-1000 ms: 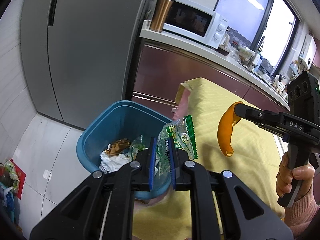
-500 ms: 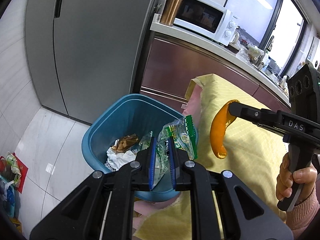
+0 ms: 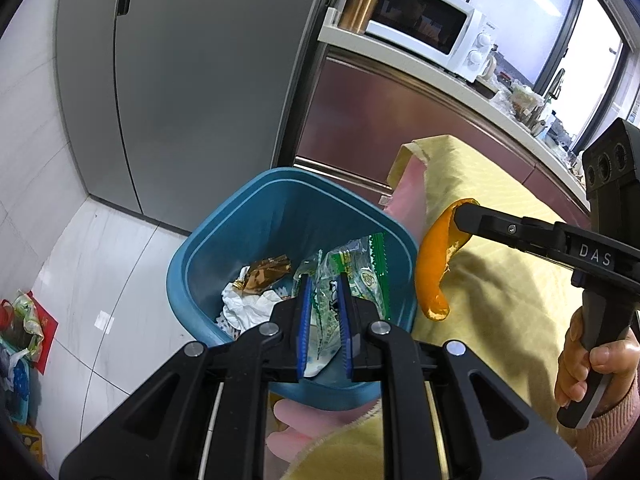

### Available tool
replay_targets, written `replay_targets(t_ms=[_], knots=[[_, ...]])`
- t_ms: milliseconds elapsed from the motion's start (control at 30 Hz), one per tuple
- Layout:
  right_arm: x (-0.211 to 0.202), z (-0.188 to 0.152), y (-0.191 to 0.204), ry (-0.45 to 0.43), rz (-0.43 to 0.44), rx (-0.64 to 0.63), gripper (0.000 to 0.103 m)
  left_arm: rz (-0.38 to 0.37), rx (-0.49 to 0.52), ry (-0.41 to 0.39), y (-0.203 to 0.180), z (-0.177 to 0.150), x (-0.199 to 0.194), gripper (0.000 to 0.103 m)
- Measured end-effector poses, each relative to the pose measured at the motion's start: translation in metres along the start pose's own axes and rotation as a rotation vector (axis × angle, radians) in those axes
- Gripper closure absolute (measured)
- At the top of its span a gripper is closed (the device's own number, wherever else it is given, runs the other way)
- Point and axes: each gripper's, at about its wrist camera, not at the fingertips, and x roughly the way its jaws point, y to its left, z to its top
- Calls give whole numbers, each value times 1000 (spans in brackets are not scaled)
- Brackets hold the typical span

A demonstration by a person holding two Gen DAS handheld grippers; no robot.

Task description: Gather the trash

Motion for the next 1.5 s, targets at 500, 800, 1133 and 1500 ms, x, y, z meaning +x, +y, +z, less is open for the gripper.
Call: replay_targets(t_ms=[500, 800, 1133, 1500], knots=[[17, 0, 7, 41, -44, -24, 88, 37, -25, 81, 13, -9, 50, 68], [-22, -8, 10, -33, -68, -58, 63, 17, -5, 33, 5, -13, 38, 46], [-103, -28, 8, -230, -196, -120, 20, -14, 133, -219, -47, -19, -35, 6], [-172, -72, -1, -433, -402, -143, 7, -42, 217, -411, -115, -33, -79, 6]])
